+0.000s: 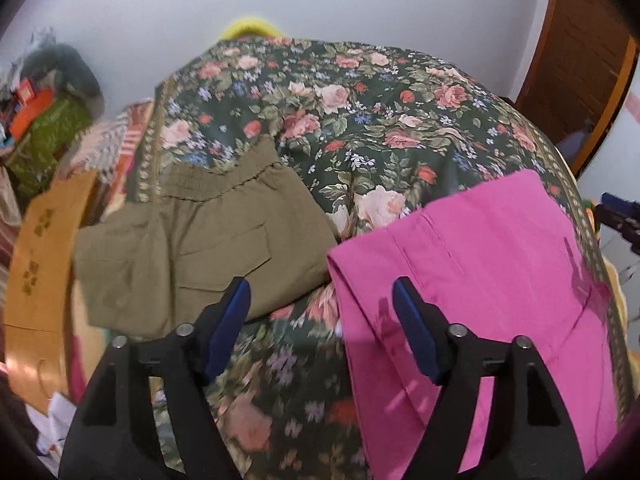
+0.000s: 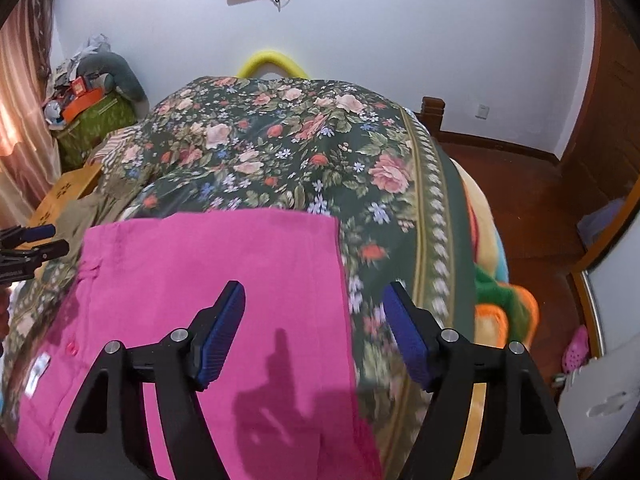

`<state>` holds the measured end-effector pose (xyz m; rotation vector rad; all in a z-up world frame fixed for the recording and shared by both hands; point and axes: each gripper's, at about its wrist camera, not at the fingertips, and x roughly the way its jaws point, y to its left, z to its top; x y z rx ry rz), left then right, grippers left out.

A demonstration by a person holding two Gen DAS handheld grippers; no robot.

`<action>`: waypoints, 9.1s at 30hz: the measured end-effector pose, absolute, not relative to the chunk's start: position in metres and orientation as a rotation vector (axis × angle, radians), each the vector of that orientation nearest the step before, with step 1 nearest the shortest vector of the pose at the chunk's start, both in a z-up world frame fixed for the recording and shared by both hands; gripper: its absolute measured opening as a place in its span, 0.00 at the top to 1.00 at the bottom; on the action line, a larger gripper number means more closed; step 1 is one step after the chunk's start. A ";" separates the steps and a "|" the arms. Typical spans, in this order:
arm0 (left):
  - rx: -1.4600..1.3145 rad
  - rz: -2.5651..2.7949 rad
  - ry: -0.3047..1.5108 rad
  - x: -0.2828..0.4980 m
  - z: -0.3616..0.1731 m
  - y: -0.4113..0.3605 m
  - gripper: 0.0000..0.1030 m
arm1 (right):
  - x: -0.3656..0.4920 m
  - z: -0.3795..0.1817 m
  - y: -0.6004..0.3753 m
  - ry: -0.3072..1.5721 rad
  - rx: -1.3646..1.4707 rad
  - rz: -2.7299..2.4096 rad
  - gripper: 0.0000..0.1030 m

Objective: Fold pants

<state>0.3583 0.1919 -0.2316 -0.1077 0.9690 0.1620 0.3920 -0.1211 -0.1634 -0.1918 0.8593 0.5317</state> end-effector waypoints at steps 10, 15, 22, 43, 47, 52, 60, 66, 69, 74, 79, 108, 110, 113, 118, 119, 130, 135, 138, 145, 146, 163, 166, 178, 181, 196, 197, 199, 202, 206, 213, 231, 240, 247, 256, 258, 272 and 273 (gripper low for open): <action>-0.141 0.026 1.034 0.384 -0.267 0.186 0.63 | 0.445 -0.197 -0.100 0.911 -0.128 0.548 0.34; -0.140 0.036 1.015 0.382 -0.264 0.185 0.70 | 0.459 -0.214 -0.089 0.923 -0.148 0.554 0.39; -0.091 0.076 0.994 0.385 -0.255 0.179 0.85 | 0.461 -0.214 -0.083 0.920 -0.128 0.542 0.94; 0.130 0.154 0.765 0.340 -0.130 0.138 0.89 | 0.373 -0.070 -0.128 0.657 -0.095 0.567 0.97; 0.183 0.149 0.780 0.311 -0.132 0.126 0.89 | 0.342 -0.076 -0.145 0.680 -0.079 0.585 0.97; 0.180 0.122 0.786 0.266 -0.137 0.116 0.91 | 0.304 -0.090 -0.162 0.745 -0.079 0.606 0.97; 0.129 0.072 0.847 0.206 -0.170 0.101 0.92 | 0.237 -0.123 -0.178 0.838 -0.137 0.621 0.97; 0.076 0.044 0.973 0.169 -0.213 0.098 0.92 | 0.204 -0.151 -0.192 0.917 -0.123 0.610 0.97; 0.081 0.053 1.016 0.156 -0.225 0.099 0.92 | 0.192 -0.165 -0.196 0.963 -0.138 0.595 0.97; 0.065 0.075 1.023 0.139 -0.215 0.110 0.92 | 0.176 -0.175 -0.201 1.008 -0.161 0.578 0.97; 0.082 0.073 0.968 0.136 -0.185 0.111 0.92 | 0.164 -0.152 -0.197 0.947 -0.189 0.580 0.93; 0.286 -0.155 1.038 0.176 -0.231 0.002 0.47 | 0.170 -0.194 -0.100 0.943 -0.361 0.804 0.95; 0.291 -0.140 1.032 0.179 -0.231 0.004 0.47 | 0.172 -0.187 -0.104 0.931 -0.330 0.806 0.95; 0.255 -0.126 1.030 0.186 -0.229 0.010 0.63 | 0.174 -0.178 -0.108 0.912 -0.309 0.797 0.96; 0.247 -0.135 1.022 0.186 -0.221 0.012 0.84 | 0.175 -0.165 -0.114 0.884 -0.280 0.793 0.97; 0.251 -0.138 1.019 0.185 -0.218 0.011 0.86 | 0.175 -0.163 -0.115 0.881 -0.278 0.796 0.97; 0.210 -0.191 1.002 0.158 -0.198 -0.003 0.89 | 0.152 -0.149 -0.129 0.858 -0.273 0.798 0.97; 0.207 -0.205 1.025 0.145 -0.207 -0.013 0.89 | 0.138 -0.159 -0.140 0.893 -0.277 0.793 0.97; 0.202 -0.200 1.049 0.141 -0.215 -0.015 0.89 | 0.135 -0.168 -0.143 0.916 -0.272 0.783 0.97; 0.102 -0.217 1.087 0.131 -0.205 -0.001 0.84 | 0.132 -0.166 -0.154 0.920 -0.251 0.742 0.91; 0.084 -0.210 1.075 0.128 -0.199 0.006 0.84 | 0.133 -0.164 -0.159 0.923 -0.234 0.733 0.81; -0.198 -0.074 1.085 0.142 -0.197 0.090 0.61 | 0.151 -0.162 -0.235 0.939 -0.004 0.475 0.64; -0.245 -0.126 1.115 0.145 -0.209 0.084 0.61 | 0.151 -0.176 -0.235 0.978 0.009 0.475 0.64; -0.153 -0.040 1.060 0.135 -0.201 0.083 0.94 | 0.151 -0.203 -0.225 0.986 0.004 0.468 0.95; -0.126 -0.026 1.027 0.131 -0.190 0.085 0.94 | 0.150 -0.198 -0.230 0.968 -0.001 0.464 0.96; -0.136 -0.001 1.079 0.129 -0.213 0.095 0.86 | 0.153 -0.204 -0.229 1.020 -0.059 0.442 0.96; -0.134 0.004 1.084 0.130 -0.211 0.097 0.77 | 0.154 -0.202 -0.230 1.026 -0.059 0.442 0.94; -0.132 0.030 1.073 0.131 -0.206 0.102 0.56 | 0.157 -0.197 -0.234 1.024 -0.054 0.432 0.82; -0.121 0.069 1.021 0.136 -0.195 0.113 0.45 | 0.163 -0.186 -0.242 0.998 0.003 0.426 0.50; -0.162 0.093 1.004 0.158 -0.185 0.130 0.44 | 0.179 -0.166 -0.242 0.934 -0.013 0.418 0.49; -0.175 0.113 0.997 0.210 -0.185 0.144 0.44 | 0.221 -0.155 -0.228 0.888 -0.054 0.422 0.49; -0.402 -0.006 1.110 0.272 -0.256 0.158 0.53 | 0.348 -0.209 -0.185 0.988 0.017 0.476 0.58; -0.147 0.150 1.037 0.263 -0.250 0.132 0.78 | 0.340 -0.221 -0.174 0.937 -0.144 0.442 0.98; -0.038 0.139 1.059 0.258 -0.240 0.126 0.70 | 0.339 -0.213 -0.172 0.965 -0.223 0.424 0.97; -0.055 0.129 0.989 0.254 -0.197 0.127 0.53 | 0.303 -0.147 -0.142 0.836 -0.203 0.550 0.54; -0.045 0.100 0.985 0.259 -0.194 0.118 0.48 | 0.299 -0.140 -0.123 0.840 -0.200 0.617 0.50; 0.099 -0.015 1.160 0.279 -0.249 0.067 0.26 | 0.277 -0.219 -0.042 1.138 -0.275 0.807 0.50; 0.112 -0.015 1.153 0.272 -0.247 0.064 0.25 | 0.271 -0.217 -0.044 1.129 -0.290 0.813 0.50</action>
